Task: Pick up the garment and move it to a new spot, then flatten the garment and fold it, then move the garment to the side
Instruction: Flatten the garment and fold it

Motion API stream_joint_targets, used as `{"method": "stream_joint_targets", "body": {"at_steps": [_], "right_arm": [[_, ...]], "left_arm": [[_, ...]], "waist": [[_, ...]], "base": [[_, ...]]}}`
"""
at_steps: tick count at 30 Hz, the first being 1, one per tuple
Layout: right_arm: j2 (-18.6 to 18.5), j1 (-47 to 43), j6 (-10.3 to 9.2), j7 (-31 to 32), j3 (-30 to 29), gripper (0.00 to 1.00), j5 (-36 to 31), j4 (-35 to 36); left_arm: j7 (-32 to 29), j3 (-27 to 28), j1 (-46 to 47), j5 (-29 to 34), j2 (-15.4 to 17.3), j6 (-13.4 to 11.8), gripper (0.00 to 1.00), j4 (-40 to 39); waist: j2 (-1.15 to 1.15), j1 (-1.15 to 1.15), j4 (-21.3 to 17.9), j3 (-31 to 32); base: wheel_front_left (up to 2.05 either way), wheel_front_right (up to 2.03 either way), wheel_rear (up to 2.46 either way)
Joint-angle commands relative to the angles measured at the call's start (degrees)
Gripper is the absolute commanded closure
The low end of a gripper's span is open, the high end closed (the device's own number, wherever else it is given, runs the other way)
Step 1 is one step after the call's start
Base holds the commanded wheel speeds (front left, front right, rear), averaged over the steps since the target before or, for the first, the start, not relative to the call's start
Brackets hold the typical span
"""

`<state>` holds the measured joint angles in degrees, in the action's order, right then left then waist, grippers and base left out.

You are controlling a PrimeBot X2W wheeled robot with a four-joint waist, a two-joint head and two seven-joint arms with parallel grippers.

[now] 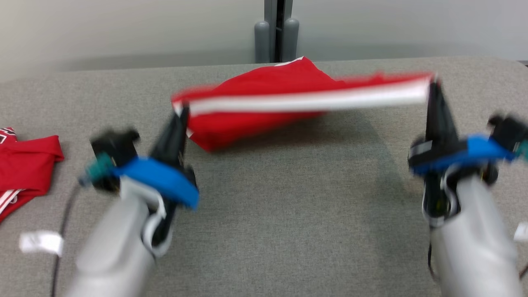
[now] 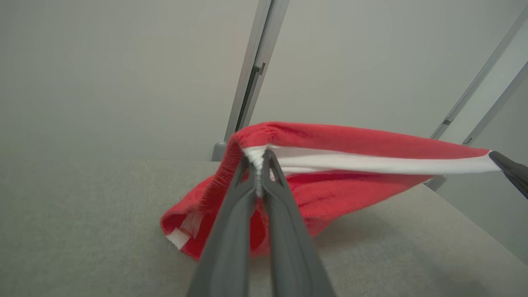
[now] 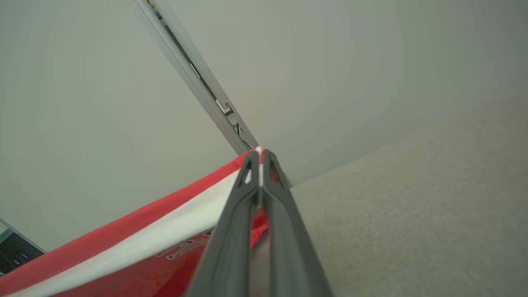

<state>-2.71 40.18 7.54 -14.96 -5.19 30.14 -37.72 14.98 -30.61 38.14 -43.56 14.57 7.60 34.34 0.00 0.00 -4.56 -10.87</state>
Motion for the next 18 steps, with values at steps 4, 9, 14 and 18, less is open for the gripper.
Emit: {"method": "stream_joint_targets", "body": {"at_steps": [4,9,14,18], "right_arm": [[-0.53,-15.39,-0.09,-0.31,0.94,1.0,3.97,1.14],[-0.49,-26.67,-0.09,-0.32,1.05,1.0,6.94,3.3],[-0.54,-35.32,-0.1,-0.33,1.72,1.0,8.73,6.66],[-0.69,-39.06,-0.1,-0.04,0.63,1.0,10.61,8.36]], "left_arm": [[0.31,2.24,-14.78,-0.85,-2.34,-0.2,1.0,-0.09],[0.3,0.56,-25.8,0.91,-3.05,-0.2,1.0,-2.2],[0.3,3.16,-34.58,1.81,-3.9,-0.2,1.0,-5.02],[0.3,3.27,-39.17,2.62,-4.51,-0.2,1.0,-6.95]], "waist": [[0.0,0.0,0.08,1.95],[0.0,0.0,0.64,5.33],[0.0,0.0,0.82,8.86],[0.0,0.0,1.0,10.55]], "base": [[0.0,0.0,0.0],[0.0,0.0,0.0],[0.0,0.0,0.0],[0.0,0.0,0.0]]}}
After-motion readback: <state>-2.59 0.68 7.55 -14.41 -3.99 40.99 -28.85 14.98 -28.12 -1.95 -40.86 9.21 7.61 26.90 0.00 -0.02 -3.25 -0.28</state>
